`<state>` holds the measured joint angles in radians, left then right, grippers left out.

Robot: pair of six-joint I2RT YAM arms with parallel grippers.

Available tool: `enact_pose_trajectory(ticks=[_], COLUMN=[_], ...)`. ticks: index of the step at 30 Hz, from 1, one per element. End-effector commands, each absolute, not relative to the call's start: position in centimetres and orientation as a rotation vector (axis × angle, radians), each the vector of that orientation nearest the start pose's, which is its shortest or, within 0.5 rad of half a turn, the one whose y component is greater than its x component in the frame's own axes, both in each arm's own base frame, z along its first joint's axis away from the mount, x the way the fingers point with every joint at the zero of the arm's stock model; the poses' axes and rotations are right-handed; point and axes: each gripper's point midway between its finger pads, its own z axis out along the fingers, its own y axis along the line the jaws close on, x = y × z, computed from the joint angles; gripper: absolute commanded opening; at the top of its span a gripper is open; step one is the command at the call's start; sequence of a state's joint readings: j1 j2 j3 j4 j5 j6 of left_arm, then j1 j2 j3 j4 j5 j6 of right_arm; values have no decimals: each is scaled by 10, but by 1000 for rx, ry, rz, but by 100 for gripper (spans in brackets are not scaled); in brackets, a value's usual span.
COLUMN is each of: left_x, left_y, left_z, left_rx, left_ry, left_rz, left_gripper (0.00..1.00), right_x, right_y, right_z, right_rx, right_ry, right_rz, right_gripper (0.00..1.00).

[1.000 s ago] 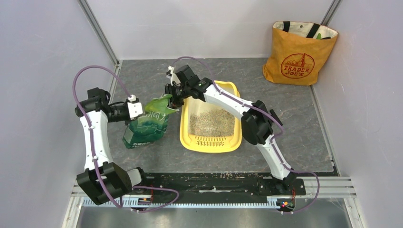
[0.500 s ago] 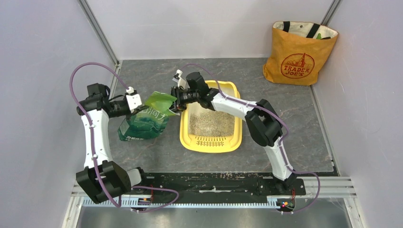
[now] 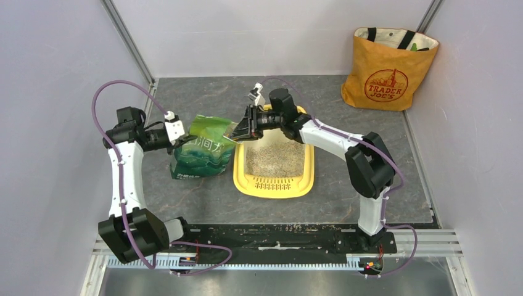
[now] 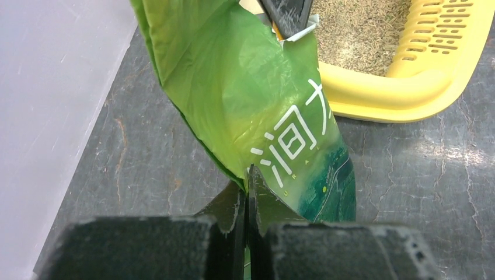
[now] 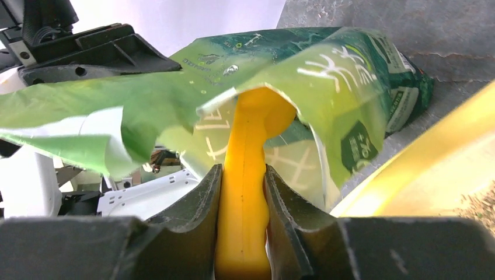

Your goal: Fill the litter box with clean litter

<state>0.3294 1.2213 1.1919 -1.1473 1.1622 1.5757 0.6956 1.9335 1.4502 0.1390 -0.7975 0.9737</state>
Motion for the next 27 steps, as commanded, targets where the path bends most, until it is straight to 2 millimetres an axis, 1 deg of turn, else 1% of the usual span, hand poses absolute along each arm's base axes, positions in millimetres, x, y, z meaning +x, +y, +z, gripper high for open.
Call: enact_pose_trajectory(ticks=[1,10,13,17,22,25,27], left_x=[292,286,285,288,289,289,290], left_y=[-65,-76,-79,-80,-83,-84,-84], left_z=[279,273,271,270,269,267,268], left_rx=[1357,1407,1431,1443,1469,1480,1481], left_ry=[1254,1225,1215,1212,1204,1205,1208], left_rz=[-367,-370,-365,-361,-355,-354,-353], left_gripper=[2,2,2,2,2,2,2], right_x=[285,294,298,300,301,300,300], right_y=[425,398,391,382,372,365,358], right_z=[267,268,274,285,292,292,288], right_rx=[-421,-307,-265,-233,-205,-191,-175], right_ry=[2127,2112,2087,2063,2052,2058,2072], right_rz=[1869,1906,1933,1959,1963,1969,1966], right_gripper=[0,0,0,0,0,0,0])
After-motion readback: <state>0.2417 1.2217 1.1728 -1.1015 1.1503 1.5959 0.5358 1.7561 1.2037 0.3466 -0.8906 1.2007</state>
